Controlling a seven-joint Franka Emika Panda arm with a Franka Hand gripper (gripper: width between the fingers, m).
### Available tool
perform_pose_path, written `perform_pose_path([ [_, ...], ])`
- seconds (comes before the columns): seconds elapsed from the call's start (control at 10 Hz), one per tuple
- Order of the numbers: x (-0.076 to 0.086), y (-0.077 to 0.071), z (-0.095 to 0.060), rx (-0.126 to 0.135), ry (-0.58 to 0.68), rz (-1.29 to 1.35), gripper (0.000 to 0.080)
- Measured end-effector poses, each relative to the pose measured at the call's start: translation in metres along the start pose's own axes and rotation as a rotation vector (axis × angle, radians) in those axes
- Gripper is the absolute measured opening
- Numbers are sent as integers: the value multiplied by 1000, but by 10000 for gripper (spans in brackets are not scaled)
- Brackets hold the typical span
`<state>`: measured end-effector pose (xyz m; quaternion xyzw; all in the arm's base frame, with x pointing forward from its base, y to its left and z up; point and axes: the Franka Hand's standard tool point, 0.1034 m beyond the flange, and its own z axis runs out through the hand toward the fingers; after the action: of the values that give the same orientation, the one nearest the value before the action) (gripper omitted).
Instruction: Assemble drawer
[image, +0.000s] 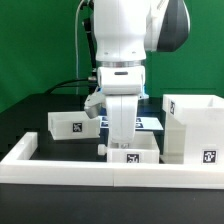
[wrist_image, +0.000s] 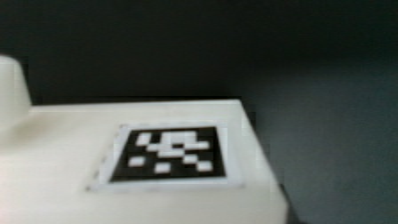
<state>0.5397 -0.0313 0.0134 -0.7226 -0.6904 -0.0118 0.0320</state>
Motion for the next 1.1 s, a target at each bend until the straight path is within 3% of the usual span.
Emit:
perform_pose_path([
  [0.2,10,2,2,-8,-8,-48,41],
  [0.6,8,1,3,-4,-8,-42,41],
  [0.8,17,4,6,8,-20,-91,41],
  [1.1,22,7,6,5,-26,-70,41],
])
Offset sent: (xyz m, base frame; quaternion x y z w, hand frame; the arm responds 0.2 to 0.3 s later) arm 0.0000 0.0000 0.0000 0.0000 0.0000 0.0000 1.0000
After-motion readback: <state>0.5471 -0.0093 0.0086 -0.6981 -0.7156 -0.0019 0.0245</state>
